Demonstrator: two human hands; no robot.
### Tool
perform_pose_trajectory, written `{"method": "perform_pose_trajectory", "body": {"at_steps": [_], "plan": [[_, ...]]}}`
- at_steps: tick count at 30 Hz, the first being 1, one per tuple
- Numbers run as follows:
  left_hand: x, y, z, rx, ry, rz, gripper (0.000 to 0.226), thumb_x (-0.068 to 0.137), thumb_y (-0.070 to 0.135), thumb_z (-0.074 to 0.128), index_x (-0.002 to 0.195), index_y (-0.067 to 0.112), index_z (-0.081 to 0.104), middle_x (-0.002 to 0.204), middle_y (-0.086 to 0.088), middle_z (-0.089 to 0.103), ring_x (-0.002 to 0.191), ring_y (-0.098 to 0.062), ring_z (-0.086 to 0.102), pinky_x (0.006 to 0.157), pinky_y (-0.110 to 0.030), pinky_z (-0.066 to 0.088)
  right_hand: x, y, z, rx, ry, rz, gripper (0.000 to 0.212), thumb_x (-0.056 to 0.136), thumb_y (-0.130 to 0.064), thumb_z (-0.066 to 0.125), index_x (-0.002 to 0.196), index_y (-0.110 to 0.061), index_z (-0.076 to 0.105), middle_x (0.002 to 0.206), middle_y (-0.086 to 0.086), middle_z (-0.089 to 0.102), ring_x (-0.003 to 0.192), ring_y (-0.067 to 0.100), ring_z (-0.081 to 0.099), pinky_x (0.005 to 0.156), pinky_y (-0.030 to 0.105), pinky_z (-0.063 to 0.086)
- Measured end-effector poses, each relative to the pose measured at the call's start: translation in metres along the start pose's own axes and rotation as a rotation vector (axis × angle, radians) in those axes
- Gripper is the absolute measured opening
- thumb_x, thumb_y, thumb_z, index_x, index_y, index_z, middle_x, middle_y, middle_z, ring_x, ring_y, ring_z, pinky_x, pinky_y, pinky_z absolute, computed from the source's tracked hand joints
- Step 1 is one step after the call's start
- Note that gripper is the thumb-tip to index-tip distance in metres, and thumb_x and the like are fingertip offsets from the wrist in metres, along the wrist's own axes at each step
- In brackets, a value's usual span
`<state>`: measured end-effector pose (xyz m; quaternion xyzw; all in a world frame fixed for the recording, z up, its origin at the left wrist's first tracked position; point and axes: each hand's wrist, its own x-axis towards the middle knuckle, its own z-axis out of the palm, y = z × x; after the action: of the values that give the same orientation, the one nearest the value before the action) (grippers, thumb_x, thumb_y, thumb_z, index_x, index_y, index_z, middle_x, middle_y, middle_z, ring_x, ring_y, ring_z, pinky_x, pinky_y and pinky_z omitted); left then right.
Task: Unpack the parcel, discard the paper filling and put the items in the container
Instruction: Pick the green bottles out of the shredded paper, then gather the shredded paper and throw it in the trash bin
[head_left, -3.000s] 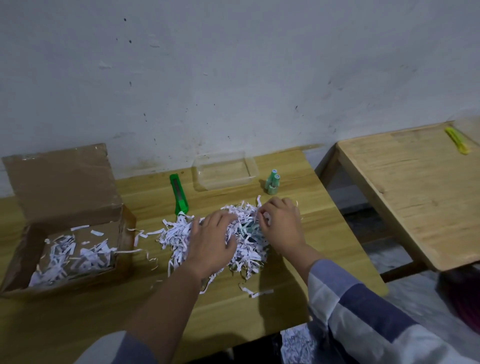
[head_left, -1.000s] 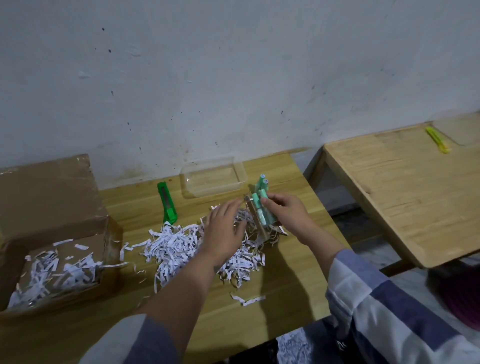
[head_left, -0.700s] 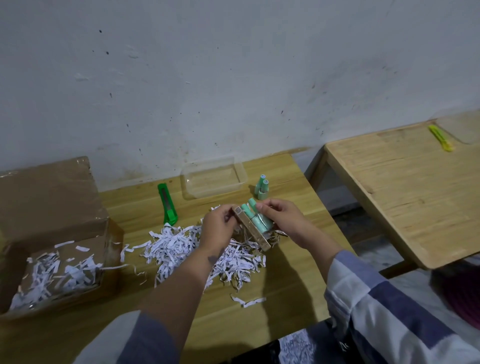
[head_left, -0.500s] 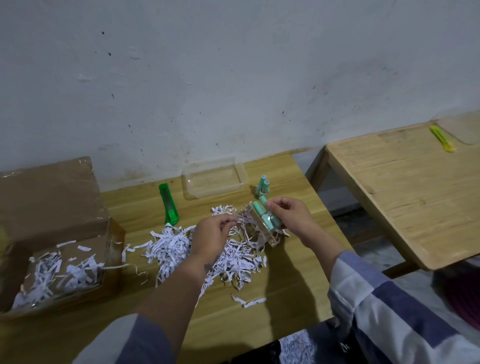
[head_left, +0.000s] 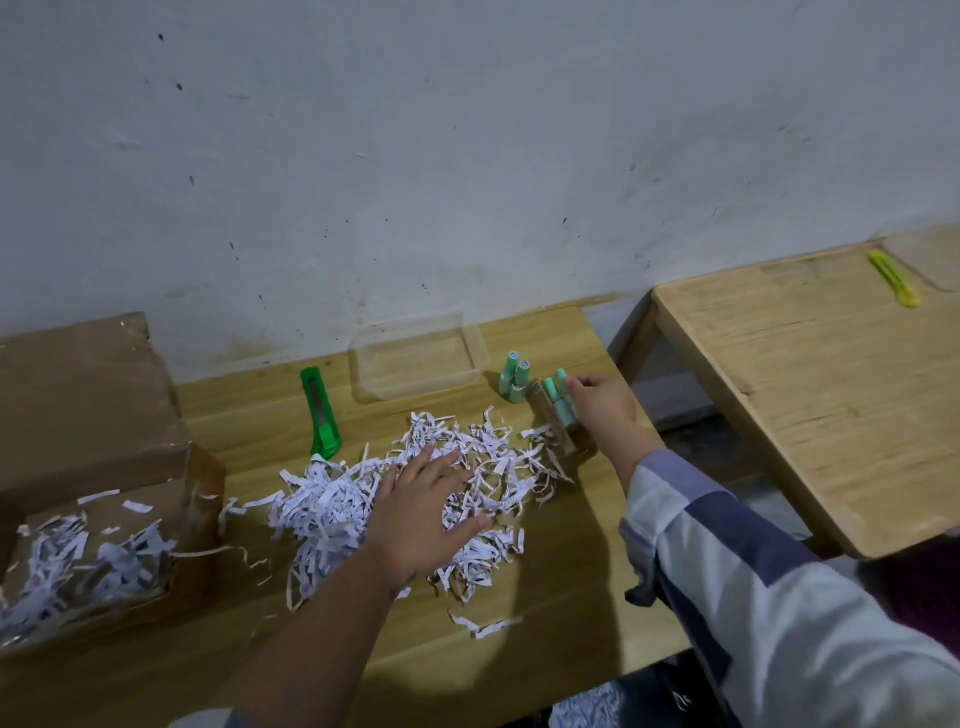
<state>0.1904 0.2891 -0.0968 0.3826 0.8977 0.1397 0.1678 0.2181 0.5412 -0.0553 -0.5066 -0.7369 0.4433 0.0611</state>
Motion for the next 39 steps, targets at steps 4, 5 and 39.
{"method": "perform_pose_trajectory", "body": {"at_steps": [4, 5, 39], "plan": [[0.001, -0.002, 0.004, 0.006, 0.031, 0.007, 0.084, 0.071, 0.086, 0.023, 0.141, 0.041, 0.036, 0.156, 0.018, 0.020, 0.147, -0.007, 0.000, 0.117, -0.044, -0.002, 0.010, 0.007, 0.011, -0.039, 0.018, 0.016, 0.034, 0.093, -0.036, 0.052, 0.105, -0.010, 0.070, 0.110, 0.017, 0.068, 0.101, 0.035, 0.061, 0.074, 0.031, 0.043], [0.001, -0.003, 0.005, 0.011, 0.043, 0.007, 0.081, 0.073, 0.084, 0.026, 0.141, 0.040, 0.036, 0.156, 0.018, 0.021, 0.146, -0.007, 0.000, 0.117, -0.044, -0.002, 0.010, 0.007, 0.012, -0.045, 0.037, 0.024, 0.036, 0.094, -0.037, 0.051, 0.104, -0.009, 0.070, 0.108, 0.017, 0.069, 0.100, 0.035, 0.062, 0.072, 0.030, 0.042], [-0.078, -0.047, -0.015, 0.016, 0.437, -0.069, 0.073, 0.085, 0.066, 0.041, 0.139, 0.018, 0.044, 0.141, -0.001, 0.050, 0.130, -0.025, 0.046, 0.107, -0.047, 0.034, -0.128, 0.047, 0.086, -0.399, -0.365, -0.993, 0.048, 0.093, -0.040, 0.026, 0.136, -0.027, 0.043, 0.151, 0.000, 0.036, 0.140, 0.018, 0.030, 0.116, 0.051, 0.021]]}}
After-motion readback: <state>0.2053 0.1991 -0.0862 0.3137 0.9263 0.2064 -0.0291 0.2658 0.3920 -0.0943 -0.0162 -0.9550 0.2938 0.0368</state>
